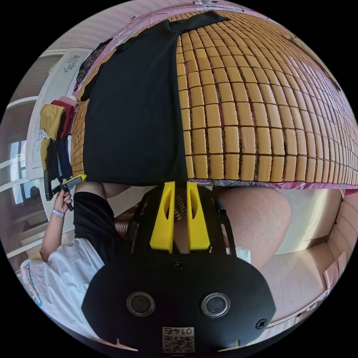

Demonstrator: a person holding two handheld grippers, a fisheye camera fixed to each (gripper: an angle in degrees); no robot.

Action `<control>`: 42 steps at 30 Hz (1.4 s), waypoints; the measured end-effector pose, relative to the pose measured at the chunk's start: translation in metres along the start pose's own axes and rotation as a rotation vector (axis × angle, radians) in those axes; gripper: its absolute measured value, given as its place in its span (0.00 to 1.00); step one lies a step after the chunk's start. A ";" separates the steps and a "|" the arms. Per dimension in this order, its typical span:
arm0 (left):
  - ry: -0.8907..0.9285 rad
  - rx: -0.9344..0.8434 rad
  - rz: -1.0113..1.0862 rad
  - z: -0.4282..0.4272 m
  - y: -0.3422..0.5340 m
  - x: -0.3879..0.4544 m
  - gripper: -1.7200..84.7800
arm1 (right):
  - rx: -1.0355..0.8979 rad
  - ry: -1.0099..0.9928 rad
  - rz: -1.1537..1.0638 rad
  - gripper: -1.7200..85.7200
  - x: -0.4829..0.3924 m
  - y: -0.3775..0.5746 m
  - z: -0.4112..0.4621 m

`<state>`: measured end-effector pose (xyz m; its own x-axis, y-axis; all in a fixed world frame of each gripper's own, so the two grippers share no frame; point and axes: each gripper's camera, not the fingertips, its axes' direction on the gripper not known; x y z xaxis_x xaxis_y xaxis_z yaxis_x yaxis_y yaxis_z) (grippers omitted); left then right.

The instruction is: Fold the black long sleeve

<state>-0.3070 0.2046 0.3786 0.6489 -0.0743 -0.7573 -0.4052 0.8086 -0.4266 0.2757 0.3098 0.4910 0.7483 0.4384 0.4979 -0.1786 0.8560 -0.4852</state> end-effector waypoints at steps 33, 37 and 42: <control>0.113 0.310 0.090 -0.033 0.000 -0.032 0.02 | 0.097 0.033 -0.449 0.03 -0.188 -0.094 -0.032; 0.245 0.346 0.038 -0.030 0.004 -0.057 0.02 | 0.109 0.016 -0.639 0.03 -0.261 -0.174 -0.025; 0.301 0.288 -0.010 -0.043 0.005 -0.070 0.03 | 0.103 -0.038 -0.762 0.03 -0.337 -0.242 -0.019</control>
<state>-0.3817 0.1887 0.4083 0.4169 -0.2157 -0.8830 -0.1757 0.9340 -0.3112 0.0786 -0.0507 0.4269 0.6667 -0.2750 0.6927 0.3171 0.9458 0.0702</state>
